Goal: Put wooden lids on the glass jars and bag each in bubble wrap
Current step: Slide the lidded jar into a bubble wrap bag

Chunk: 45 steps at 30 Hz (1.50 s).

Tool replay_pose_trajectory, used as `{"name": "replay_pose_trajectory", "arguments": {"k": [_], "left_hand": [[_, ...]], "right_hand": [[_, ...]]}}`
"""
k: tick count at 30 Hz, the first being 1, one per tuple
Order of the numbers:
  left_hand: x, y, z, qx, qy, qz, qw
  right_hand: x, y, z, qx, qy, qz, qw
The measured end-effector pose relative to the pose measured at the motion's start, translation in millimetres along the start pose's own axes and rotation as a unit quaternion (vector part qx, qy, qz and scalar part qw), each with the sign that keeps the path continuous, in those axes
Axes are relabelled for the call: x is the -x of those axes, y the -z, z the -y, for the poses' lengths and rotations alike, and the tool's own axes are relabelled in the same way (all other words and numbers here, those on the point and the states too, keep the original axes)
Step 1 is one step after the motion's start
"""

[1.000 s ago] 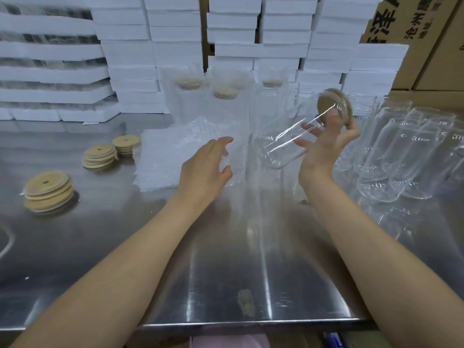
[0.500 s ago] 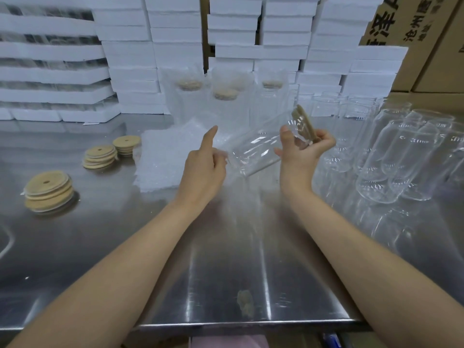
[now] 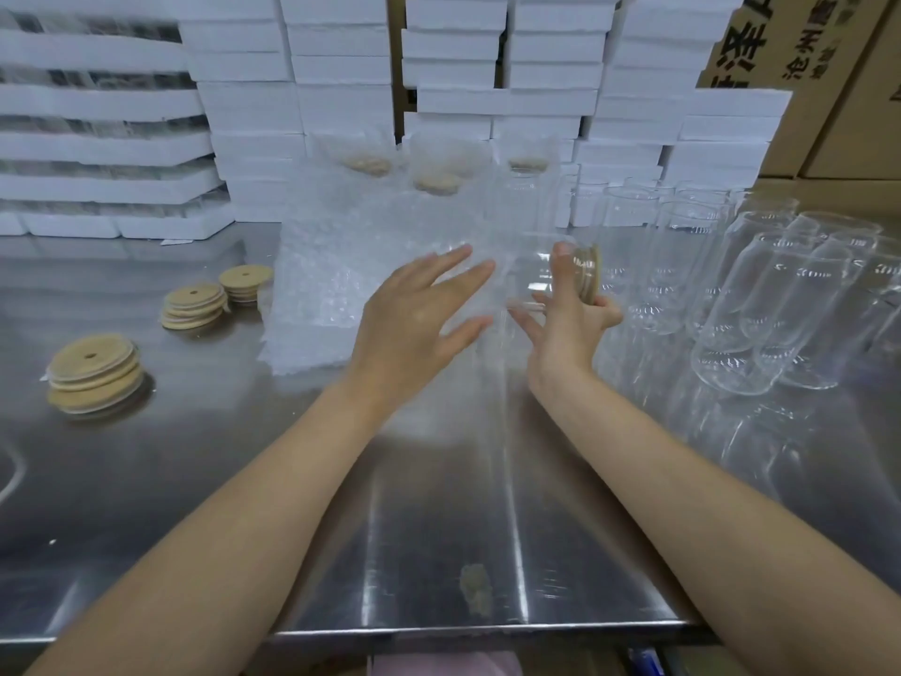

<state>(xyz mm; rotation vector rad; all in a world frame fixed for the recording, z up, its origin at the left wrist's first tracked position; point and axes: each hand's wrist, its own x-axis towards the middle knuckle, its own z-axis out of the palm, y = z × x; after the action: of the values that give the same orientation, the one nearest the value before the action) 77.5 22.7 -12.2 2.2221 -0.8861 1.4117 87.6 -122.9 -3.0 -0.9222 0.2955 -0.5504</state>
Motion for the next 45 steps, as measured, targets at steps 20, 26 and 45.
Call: {"name": "replay_pose_trajectory", "arguments": {"k": [20, 26, 45], "left_hand": [[-21.3, 12.8, -18.1, -0.136, -0.083, 0.092, 0.983], [-17.1, 32.0, -0.5, -0.222, 0.038, 0.128, 0.966], [-15.4, 25.4, -7.2, -0.277, -0.060, 0.105, 0.953]], "right_hand": [[18.0, -5.4, 10.5, -0.085, -0.184, 0.077, 0.976], [27.9, -2.5, 7.2, -0.011, -0.153, 0.146, 0.977], [39.7, -2.4, -6.4, 0.068, -0.146, 0.256, 0.953]]}}
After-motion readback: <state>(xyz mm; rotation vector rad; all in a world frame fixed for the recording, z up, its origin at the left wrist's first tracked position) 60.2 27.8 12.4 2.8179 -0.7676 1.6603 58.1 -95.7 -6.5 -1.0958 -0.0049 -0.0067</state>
